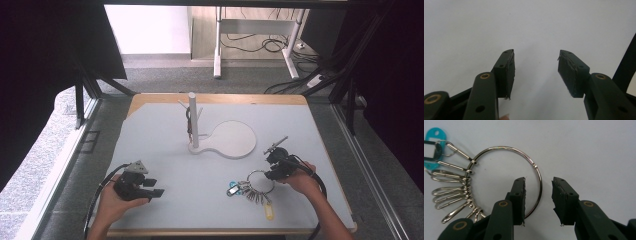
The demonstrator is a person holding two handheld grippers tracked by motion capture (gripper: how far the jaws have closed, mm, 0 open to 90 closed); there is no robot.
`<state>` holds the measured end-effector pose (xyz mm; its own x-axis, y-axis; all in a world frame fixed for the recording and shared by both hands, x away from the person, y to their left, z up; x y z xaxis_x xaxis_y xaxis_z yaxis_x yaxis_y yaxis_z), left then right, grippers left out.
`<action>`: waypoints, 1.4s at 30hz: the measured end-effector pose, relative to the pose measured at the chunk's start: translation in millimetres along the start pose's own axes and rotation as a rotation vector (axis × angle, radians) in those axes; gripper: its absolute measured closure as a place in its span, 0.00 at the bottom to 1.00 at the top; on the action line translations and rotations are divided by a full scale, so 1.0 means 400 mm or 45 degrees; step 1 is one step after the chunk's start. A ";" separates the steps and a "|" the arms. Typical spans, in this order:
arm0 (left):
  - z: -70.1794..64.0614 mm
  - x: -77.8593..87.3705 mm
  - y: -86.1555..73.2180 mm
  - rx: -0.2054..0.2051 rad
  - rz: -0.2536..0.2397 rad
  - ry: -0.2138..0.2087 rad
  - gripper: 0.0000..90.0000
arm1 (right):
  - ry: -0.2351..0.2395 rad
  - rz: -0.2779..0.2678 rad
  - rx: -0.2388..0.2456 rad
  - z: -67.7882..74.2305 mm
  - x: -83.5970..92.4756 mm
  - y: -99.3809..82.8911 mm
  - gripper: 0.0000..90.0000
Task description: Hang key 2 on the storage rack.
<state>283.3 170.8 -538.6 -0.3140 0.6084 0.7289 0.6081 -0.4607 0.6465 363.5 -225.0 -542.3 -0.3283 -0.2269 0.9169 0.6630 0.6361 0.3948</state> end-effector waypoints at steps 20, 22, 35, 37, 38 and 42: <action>0.001 0.004 -0.003 -0.003 -0.006 -0.010 0.53 | 0.017 0.136 0.066 -0.010 -0.046 0.014 0.81; 0.000 0.004 -0.004 -0.003 -0.004 -0.011 0.53 | 0.036 0.157 0.062 -0.011 -0.047 0.016 0.82; -0.003 -0.003 -0.007 0.003 0.005 -0.017 0.53 | 0.087 0.246 0.019 -0.009 -0.051 0.023 0.93; -0.004 -0.002 -0.007 0.003 0.005 -0.017 0.52 | 0.087 0.247 0.011 -0.009 -0.052 0.024 0.94; -0.004 -0.002 -0.007 0.003 0.005 -0.016 0.52 | 0.088 0.246 0.010 -0.009 -0.051 0.023 0.95; -0.002 0.001 -0.009 -0.011 0.013 -0.019 0.52 | 0.098 0.256 0.007 -0.010 -0.045 0.016 0.96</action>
Point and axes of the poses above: each handheld gripper's, and its own axes: x roughly backward along the jaws, y roughly out of its top, z roughly to its left, the point moved 8 cm from there along -x, roughly forward along the jaws, and after that the axes turned 5 degrees about -z, right-handed, at the moved point
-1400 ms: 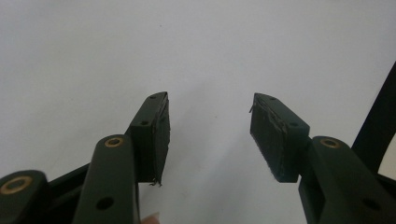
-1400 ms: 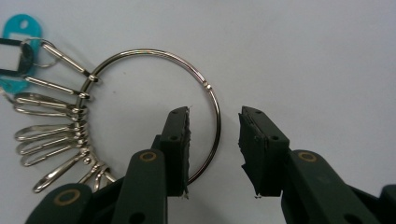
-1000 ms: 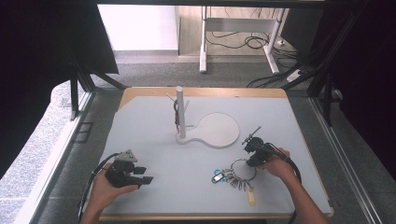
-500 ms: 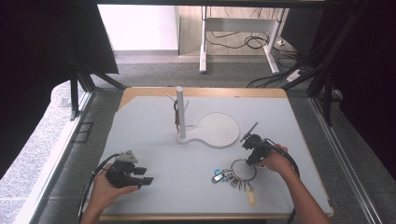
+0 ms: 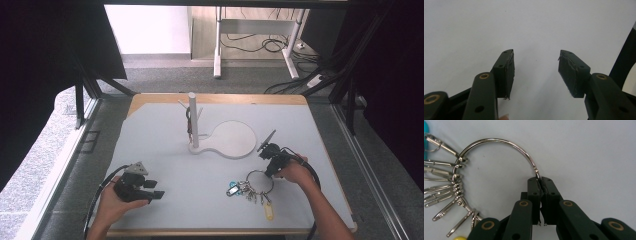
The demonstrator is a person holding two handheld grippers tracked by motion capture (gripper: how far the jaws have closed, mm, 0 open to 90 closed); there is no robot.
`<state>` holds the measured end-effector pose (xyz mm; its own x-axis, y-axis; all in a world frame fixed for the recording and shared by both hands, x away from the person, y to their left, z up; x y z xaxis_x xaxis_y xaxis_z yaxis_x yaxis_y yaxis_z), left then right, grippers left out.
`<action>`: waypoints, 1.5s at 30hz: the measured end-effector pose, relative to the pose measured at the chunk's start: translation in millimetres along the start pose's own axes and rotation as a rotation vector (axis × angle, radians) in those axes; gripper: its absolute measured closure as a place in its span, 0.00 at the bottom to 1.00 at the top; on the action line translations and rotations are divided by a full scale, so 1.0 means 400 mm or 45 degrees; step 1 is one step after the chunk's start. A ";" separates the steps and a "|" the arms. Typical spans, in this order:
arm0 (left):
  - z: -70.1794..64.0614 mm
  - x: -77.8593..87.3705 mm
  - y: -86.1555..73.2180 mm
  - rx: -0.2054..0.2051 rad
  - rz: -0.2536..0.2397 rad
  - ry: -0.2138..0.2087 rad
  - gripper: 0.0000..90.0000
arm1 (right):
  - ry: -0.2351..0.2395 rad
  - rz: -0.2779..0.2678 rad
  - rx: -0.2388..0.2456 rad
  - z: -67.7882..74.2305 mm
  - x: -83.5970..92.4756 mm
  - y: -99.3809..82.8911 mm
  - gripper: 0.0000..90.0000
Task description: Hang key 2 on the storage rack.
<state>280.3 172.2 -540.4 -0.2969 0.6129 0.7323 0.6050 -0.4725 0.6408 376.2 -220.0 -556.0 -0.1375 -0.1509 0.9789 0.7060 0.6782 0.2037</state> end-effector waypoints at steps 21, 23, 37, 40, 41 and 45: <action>-0.010 0.001 0.003 0.016 -0.018 0.006 0.52 | 0.129 -0.137 0.071 0.088 0.162 -0.041 0.96; -0.009 0.004 0.004 0.021 -0.026 0.010 0.52 | 0.144 -0.133 0.094 0.099 0.166 -0.044 0.96; -0.008 0.007 0.004 0.025 -0.035 0.011 0.52 | 0.174 -0.068 0.149 0.151 0.151 -0.041 0.97; -0.007 0.008 0.004 0.025 -0.039 0.010 0.52 | 0.162 -0.078 0.143 0.146 0.155 -0.032 0.97; -0.007 0.008 0.003 0.026 -0.037 0.010 0.52 | 0.159 -0.082 0.146 0.143 0.162 -0.026 0.97; -0.006 0.007 0.002 0.025 -0.030 0.010 0.52 | 0.141 -0.097 0.142 0.135 0.187 -0.007 0.97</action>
Point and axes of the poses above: each handheld gripper's, and its own axes: x roughly backward along the jaws, y roughly out of its top, z roughly to its left, the point moved 8 cm from there along -x, roughly forward along the jaws, and after that the axes turned 5 degrees about -z, right-handed, at the moved point
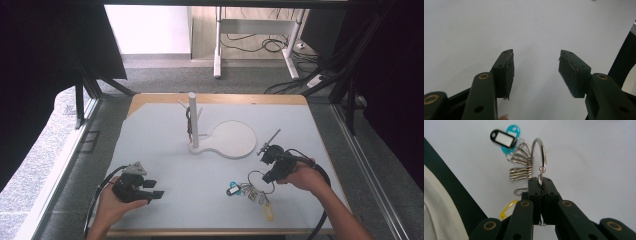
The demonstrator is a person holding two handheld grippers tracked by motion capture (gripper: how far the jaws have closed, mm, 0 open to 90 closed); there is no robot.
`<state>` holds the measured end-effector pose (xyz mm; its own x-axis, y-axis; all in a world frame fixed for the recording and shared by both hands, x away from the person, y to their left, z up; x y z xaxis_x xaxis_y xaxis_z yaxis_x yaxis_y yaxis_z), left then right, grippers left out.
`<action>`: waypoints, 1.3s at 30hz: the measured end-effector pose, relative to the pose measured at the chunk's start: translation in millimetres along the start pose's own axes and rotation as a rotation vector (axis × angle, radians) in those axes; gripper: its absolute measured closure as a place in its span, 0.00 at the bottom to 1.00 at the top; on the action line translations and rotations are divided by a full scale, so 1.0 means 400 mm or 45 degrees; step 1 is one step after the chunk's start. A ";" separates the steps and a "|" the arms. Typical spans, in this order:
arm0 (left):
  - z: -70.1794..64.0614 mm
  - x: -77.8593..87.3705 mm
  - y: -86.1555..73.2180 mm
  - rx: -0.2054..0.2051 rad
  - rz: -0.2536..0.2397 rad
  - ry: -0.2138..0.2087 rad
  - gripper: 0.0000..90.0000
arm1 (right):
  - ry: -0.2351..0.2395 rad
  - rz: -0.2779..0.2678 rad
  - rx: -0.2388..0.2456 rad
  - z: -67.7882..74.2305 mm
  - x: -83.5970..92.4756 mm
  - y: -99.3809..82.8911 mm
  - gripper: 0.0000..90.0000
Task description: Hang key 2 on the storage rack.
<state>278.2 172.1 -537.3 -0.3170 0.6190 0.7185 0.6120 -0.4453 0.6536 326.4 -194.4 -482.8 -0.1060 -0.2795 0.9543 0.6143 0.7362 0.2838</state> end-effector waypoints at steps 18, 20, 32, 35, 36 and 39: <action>0.001 -0.002 -0.003 0.004 0.004 -0.004 0.51 | -0.072 -0.039 -0.012 -0.045 0.111 0.032 0.97; 0.000 -0.004 -0.003 0.008 0.004 -0.004 0.51 | -0.080 -0.049 -0.011 -0.049 0.125 0.037 0.97; -0.007 -0.001 0.003 0.000 -0.015 -0.010 0.51 | -0.128 -0.066 0.038 -0.038 0.177 0.093 0.97; -0.006 -0.001 0.001 -0.003 -0.010 -0.014 0.51 | -0.141 -0.073 0.047 -0.041 0.184 0.112 0.97; -0.006 -0.001 0.001 -0.005 -0.008 -0.018 0.51 | -0.143 -0.068 0.045 -0.042 0.186 0.116 0.97; -0.010 0.002 0.003 -0.001 -0.021 -0.030 0.51 | -0.154 -0.074 0.041 -0.041 0.187 0.130 0.97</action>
Point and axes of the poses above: each handheld gripper's, and its own axes: x roughly backward along the jaws, y roughly out of its top, z roughly to its left, the point moved 8 cm from there along -x, roughly forward along the jaws, and after that the axes turned 5 degrees about -z, right-handed, at the moved point
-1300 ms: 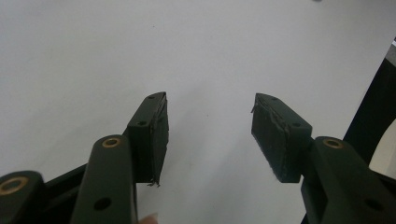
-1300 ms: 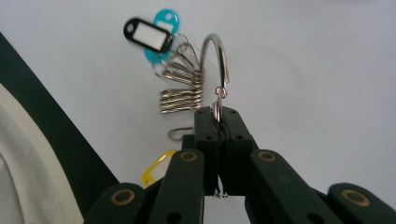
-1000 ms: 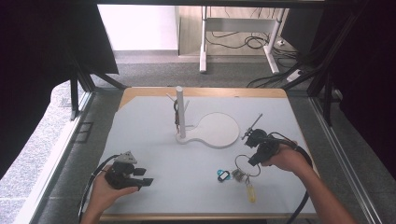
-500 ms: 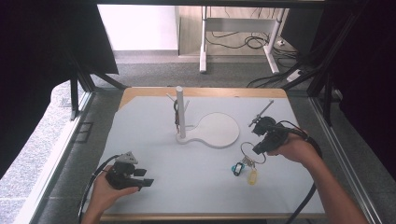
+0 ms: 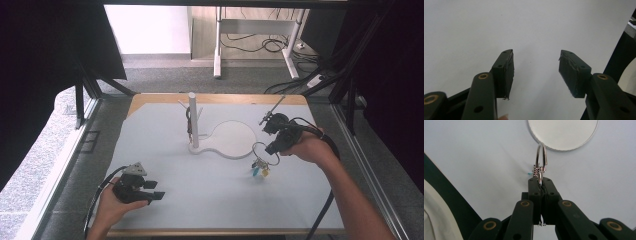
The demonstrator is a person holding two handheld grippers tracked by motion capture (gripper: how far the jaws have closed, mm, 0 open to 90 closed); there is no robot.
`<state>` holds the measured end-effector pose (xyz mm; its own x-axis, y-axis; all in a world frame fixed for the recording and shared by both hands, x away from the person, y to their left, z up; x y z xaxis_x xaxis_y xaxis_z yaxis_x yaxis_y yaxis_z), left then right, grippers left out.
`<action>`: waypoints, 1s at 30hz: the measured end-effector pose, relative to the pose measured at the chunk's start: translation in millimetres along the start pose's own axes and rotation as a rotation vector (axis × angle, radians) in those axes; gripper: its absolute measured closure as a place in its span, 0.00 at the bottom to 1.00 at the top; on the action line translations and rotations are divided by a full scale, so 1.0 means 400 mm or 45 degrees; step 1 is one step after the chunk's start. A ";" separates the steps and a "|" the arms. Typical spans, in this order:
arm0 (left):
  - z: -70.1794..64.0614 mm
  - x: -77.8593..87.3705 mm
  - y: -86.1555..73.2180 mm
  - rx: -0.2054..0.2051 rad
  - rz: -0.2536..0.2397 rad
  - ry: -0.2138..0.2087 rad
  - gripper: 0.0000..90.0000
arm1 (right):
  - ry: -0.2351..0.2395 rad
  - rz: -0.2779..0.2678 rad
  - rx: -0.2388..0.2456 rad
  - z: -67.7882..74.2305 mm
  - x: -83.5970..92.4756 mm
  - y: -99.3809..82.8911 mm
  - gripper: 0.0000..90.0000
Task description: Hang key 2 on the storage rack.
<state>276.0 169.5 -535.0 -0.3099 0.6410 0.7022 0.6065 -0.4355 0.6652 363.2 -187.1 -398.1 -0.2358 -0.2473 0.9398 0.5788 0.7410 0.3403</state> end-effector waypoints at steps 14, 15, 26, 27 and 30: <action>0.000 -0.006 -0.002 -0.010 0.022 0.019 0.51 | -0.041 -0.022 0.027 -0.008 0.010 0.042 0.97; 0.000 -0.006 -0.002 -0.010 0.021 0.019 0.51 | -0.045 -0.023 0.029 -0.009 0.012 0.044 0.97; 0.000 -0.009 -0.003 -0.015 0.028 0.023 0.52 | -0.054 -0.012 0.022 -0.019 0.013 0.068 0.97; 0.000 -0.008 -0.003 -0.012 0.029 0.023 0.52 | -0.055 -0.015 0.020 -0.020 0.012 0.070 0.97; 0.000 -0.008 -0.003 -0.013 0.028 0.022 0.52 | -0.058 -0.015 0.016 -0.022 0.012 0.078 0.97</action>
<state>276.4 168.0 -538.3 -0.3090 0.6201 0.7211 0.6061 -0.4559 0.6517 386.8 -170.8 -382.6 -0.2777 -0.2278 0.9333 0.5661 0.7461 0.3506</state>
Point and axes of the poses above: each handheld gripper's, and its own axes: x roughly backward along the jaws, y roughly out of its top, z roughly to its left, the point moved 8 cm from there along -x, roughly forward along the jaws, and after that the axes turned 5 degrees about -z, right-handed, at the moved point
